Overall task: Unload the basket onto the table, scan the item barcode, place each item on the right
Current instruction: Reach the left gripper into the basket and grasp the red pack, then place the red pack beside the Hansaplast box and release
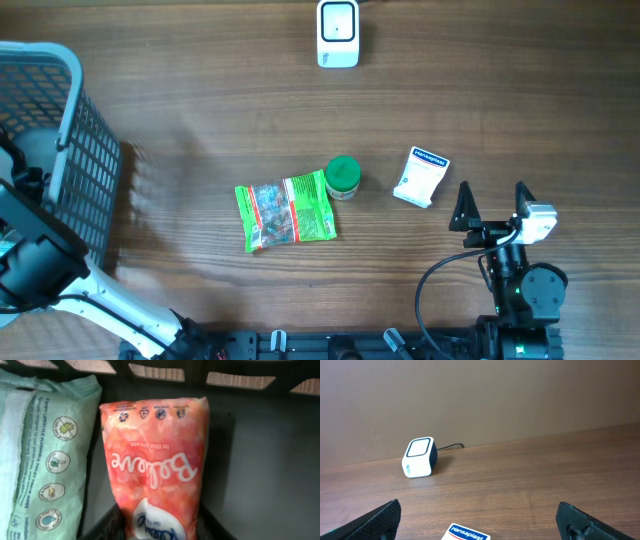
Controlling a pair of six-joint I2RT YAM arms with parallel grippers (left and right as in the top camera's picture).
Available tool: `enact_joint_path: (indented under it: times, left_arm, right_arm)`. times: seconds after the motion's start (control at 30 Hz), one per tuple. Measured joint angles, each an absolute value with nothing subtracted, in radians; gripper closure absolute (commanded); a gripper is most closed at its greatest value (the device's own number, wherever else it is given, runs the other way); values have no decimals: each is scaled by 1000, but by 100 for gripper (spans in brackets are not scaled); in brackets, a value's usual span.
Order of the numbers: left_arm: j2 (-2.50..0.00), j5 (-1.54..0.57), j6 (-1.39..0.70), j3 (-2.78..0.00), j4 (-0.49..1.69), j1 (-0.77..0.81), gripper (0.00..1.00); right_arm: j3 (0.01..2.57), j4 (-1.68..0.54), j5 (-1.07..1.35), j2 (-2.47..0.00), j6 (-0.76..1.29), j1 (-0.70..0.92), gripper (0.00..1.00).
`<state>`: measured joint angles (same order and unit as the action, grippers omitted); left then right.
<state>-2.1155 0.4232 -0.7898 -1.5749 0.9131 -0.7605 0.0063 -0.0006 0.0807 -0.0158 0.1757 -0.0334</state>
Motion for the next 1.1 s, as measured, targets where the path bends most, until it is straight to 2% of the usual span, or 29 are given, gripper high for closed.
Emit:
enact_joint_path:
  times: [0.17, 0.33, 0.47, 0.53, 0.7, 0.77, 0.83, 0.9, 1.0, 1.1]
  left_arm:
    - [-2115, 430, -789, -1583, 931, -760, 96]
    - [-2094, 409, -789, -1614, 1042, -760, 96]
    - [-1974, 325, -790, -1727, 1121, -760, 96]
    - [-1872, 233, -790, -1803, 1158, -760, 96]
    - [-1515, -152, -790, -1890, 1160, -742, 96]
    - [-1383, -278, -791, -1900, 1159, -653, 96]
    - [-1315, -308, -786, -1901, 1160, -461, 96]
    - [-1296, -267, -770, -1901, 1163, -197, 96]
    - [-1321, -177, -762, -1884, 1153, 50, 96]
    - [-1445, -54, -756, -1829, 1098, 390, 96]
  right_arm:
    - [6, -1, 81, -16, 176, -33, 0]
    - [6, -1, 81, -16, 176, -33, 0]
    - [6, -1, 81, -16, 176, -33, 0]
    - [6, -1, 81, -15, 176, -33, 0]
    - [6, -1, 81, -16, 176, -33, 0]
    - [6, -1, 81, -15, 176, -33, 0]
    - [6, -1, 81, -16, 176, -33, 0]
    - [6, -1, 81, -15, 176, -33, 0]
    - [6, -1, 81, -15, 176, -33, 0]
    - [6, -1, 81, -15, 176, -33, 0]
